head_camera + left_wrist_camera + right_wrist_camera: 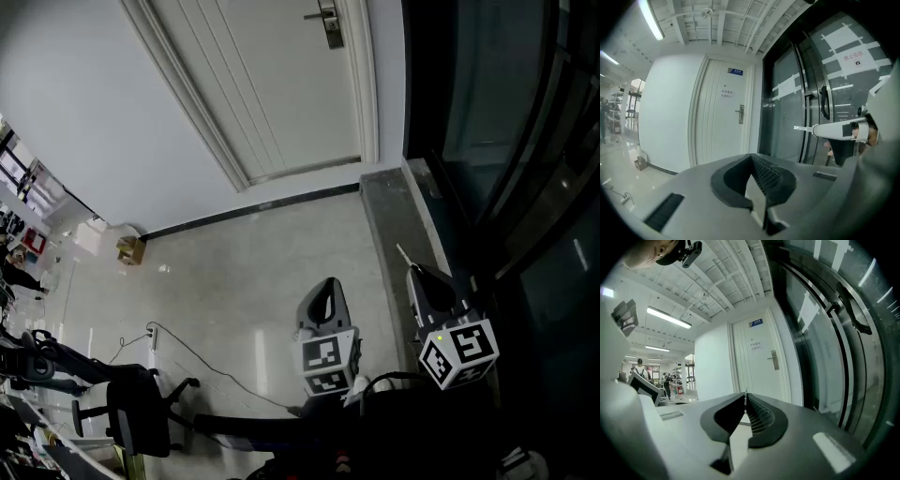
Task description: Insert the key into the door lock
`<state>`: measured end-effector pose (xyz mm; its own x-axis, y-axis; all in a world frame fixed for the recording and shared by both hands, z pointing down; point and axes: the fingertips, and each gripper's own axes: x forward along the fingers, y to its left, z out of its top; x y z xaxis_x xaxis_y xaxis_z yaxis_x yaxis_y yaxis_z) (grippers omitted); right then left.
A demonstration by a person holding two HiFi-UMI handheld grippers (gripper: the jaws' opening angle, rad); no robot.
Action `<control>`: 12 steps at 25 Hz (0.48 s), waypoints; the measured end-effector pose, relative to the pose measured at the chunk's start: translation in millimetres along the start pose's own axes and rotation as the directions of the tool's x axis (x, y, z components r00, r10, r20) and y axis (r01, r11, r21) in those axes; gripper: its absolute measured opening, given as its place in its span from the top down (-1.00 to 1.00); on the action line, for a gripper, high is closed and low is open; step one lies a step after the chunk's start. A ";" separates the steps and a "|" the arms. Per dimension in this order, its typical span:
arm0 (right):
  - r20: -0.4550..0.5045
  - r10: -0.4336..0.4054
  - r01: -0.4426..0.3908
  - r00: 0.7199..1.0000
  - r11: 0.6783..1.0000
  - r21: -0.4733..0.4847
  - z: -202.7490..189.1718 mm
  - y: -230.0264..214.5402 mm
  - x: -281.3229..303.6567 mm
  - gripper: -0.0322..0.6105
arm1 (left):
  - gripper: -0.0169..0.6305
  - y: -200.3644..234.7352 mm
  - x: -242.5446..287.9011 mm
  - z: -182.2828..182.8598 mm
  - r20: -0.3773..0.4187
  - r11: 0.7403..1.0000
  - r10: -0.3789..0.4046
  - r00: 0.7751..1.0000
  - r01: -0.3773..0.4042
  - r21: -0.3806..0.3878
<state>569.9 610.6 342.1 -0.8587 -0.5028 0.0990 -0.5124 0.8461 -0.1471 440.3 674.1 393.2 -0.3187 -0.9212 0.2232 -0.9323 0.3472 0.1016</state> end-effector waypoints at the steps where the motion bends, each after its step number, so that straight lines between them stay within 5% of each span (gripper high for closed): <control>1: -0.001 -0.003 0.003 1.000 1.000 0.007 -0.8 0.3 0.9 0.86 | 0.94 1.2 0.0 -0.3 -0.001 1.000 0.000 1.000 0.000 0.000; 12: 0.003 -0.017 0.017 1.000 1.000 0.011 0.1 13.6 21.2 0.86 | 0.94 36.5 -1.2 -8.3 -0.030 0.999 0.016 0.999 -0.017 -0.041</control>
<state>544.7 611.4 342.1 -0.8498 -0.5179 0.0981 -0.5271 0.8353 -0.1566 408.1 689.4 404.7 -0.3284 -0.9098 0.2539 -0.9189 0.3700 0.1372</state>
